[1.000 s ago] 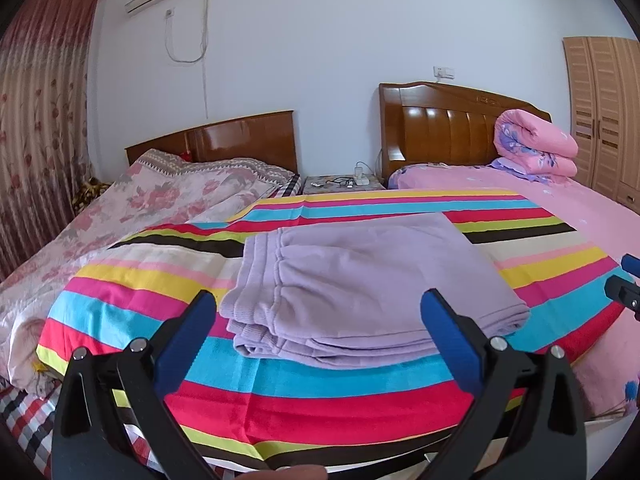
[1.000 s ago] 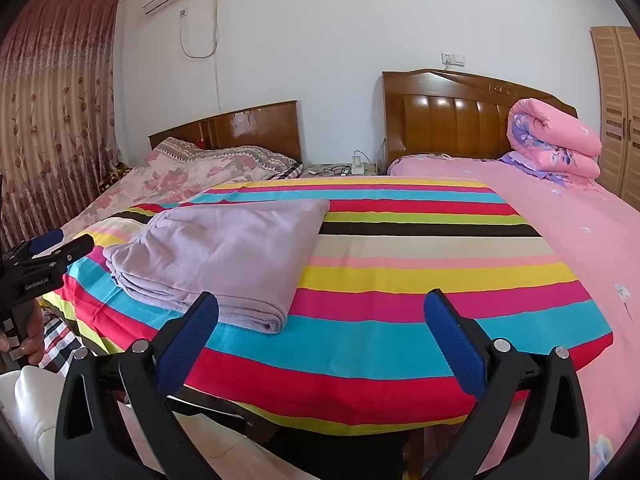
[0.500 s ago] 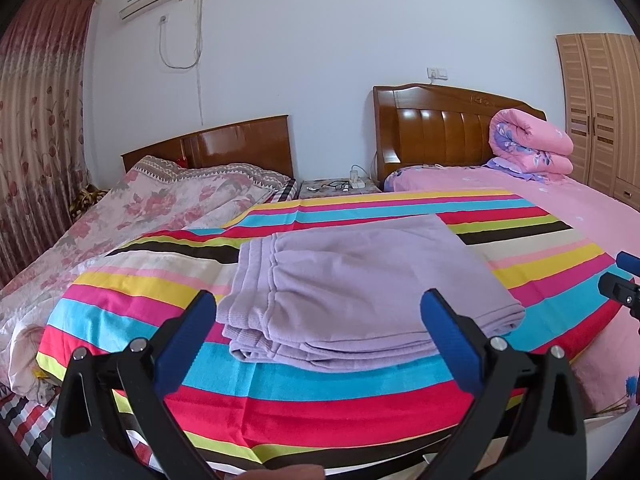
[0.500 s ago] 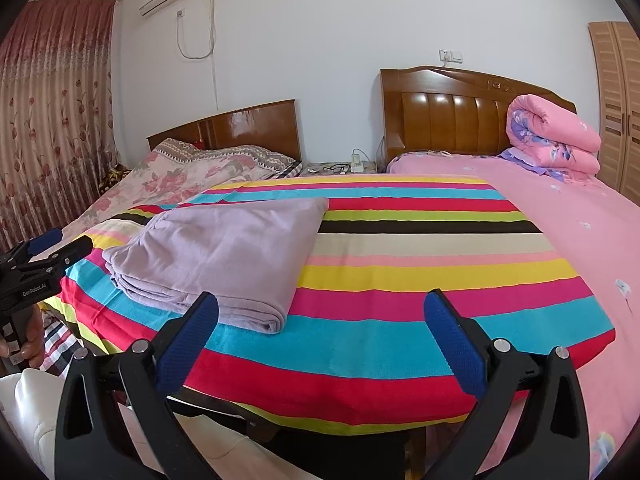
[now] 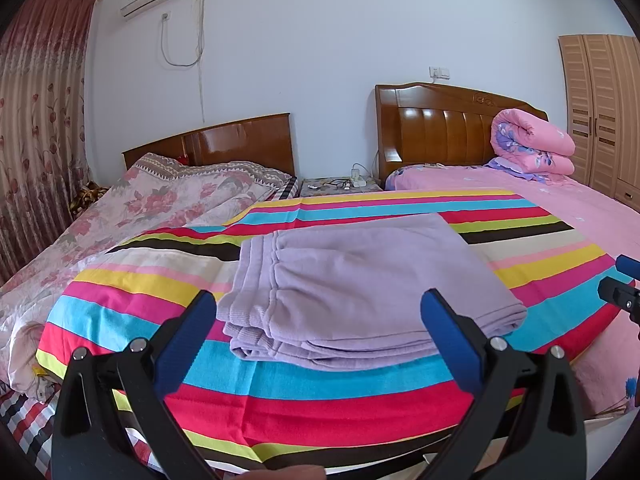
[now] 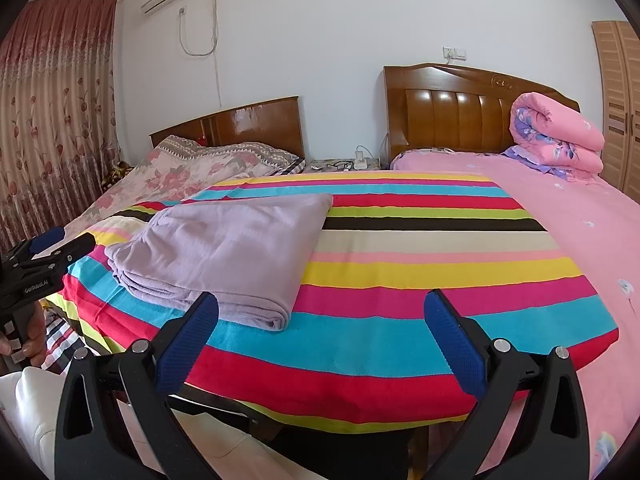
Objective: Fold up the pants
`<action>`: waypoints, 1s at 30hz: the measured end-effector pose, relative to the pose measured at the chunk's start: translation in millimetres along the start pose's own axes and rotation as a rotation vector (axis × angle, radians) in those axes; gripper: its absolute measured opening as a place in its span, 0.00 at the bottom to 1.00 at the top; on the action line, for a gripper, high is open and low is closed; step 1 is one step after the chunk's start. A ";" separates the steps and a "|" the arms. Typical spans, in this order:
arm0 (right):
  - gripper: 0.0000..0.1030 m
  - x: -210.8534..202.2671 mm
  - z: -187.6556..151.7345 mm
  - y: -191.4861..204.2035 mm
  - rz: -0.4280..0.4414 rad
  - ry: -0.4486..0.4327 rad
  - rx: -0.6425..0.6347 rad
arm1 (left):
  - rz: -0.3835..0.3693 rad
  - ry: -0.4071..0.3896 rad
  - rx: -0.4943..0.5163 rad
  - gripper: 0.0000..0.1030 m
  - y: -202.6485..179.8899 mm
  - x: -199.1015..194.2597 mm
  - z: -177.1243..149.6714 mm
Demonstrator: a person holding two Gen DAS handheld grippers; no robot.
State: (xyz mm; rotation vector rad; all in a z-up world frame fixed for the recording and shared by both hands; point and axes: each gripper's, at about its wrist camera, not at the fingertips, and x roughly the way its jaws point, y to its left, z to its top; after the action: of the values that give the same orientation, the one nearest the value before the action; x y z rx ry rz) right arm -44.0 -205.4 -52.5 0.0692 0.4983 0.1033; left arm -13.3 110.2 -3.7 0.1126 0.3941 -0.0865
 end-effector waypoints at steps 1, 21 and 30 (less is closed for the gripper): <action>0.96 0.2 -0.4 0.1 0.001 0.001 0.000 | 0.000 0.000 0.001 0.99 0.4 -0.1 0.2; 0.96 2.1 -3.0 3.1 0.006 0.006 -0.001 | 0.003 0.000 0.000 0.99 -0.3 -0.3 -0.1; 0.96 3.2 -3.7 2.4 0.011 0.009 0.000 | 0.007 -0.002 -0.006 0.99 -1.7 -0.6 0.3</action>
State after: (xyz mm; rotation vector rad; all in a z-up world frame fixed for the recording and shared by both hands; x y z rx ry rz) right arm -43.2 -202.5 -57.0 0.0714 0.5070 0.1144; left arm -13.9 108.5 -3.4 0.1085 0.3916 -0.0783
